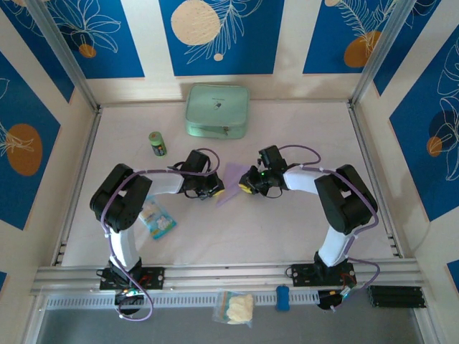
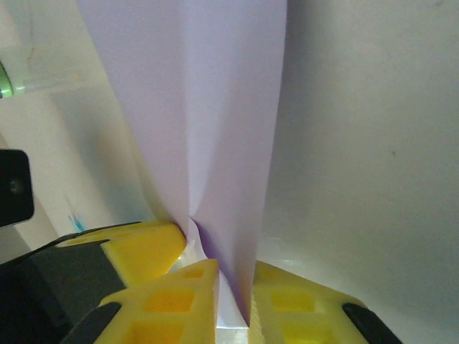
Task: Fold a paper plane with a square sheet of paper (pick it up from the middle)
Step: Fold the wing for the fifth time at the center of the table.
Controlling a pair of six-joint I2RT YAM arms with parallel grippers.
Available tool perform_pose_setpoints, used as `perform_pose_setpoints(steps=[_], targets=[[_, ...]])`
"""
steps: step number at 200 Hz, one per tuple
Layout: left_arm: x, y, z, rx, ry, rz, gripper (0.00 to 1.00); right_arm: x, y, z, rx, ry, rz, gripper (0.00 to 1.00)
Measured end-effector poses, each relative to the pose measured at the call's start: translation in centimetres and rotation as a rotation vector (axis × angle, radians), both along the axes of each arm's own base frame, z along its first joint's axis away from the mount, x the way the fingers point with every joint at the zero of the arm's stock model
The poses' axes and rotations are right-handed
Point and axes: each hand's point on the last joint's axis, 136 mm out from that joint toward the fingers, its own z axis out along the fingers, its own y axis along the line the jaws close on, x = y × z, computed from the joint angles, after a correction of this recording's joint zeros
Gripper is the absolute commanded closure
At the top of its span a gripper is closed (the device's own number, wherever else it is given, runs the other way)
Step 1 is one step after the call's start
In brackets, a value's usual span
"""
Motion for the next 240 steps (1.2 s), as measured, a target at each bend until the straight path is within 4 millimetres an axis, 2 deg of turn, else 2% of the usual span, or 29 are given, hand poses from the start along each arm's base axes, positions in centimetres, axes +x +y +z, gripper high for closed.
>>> perform_pose_setpoints(steps=[20, 41, 52, 66, 101, 129, 156, 186, 240], targets=[[0.1, 0.0, 0.2, -0.004, -0.003, 0.000, 0.83, 0.1, -0.1, 0.3, 0.006, -0.010, -0.004, 1.00], [0.2, 0.1, 0.8, -0.005, -0.023, -0.008, 0.73, 0.2, -0.1, 0.7, 0.008, -0.022, -0.005, 1.00], [0.3, 0.2, 1.4, -0.001, -0.047, -0.013, 0.63, 0.4, -0.3, 1.0, 0.007, -0.036, -0.010, 1.00], [0.6, 0.4, 2.6, 0.004, -0.101, -0.032, 0.54, 0.8, -0.7, 1.8, 0.005, -0.064, -0.022, 1.00], [1.5, 0.3, 6.8, 0.021, -0.317, -0.124, 0.45, 1.7, -1.8, 4.9, 0.013, -0.149, -0.063, 1.00], [1.4, -0.8, 8.5, 0.085, -0.508, -0.247, 0.36, 1.9, -2.8, 5.9, 0.010, -0.167, -0.102, 1.00], [0.3, -2.9, 8.9, 0.162, -0.679, -0.403, 0.31, 1.6, -3.5, 5.7, -0.001, -0.135, -0.132, 1.00], [-0.8, -4.9, 8.7, 0.238, -0.856, -0.574, 0.30, 1.2, -4.0, 5.2, -0.014, -0.091, -0.159, 1.00], [-1.2, -6.6, 5.8, 0.314, -1.005, -0.768, 0.39, 0.6, -4.6, 4.5, -0.025, -0.034, -0.186, 1.00]])
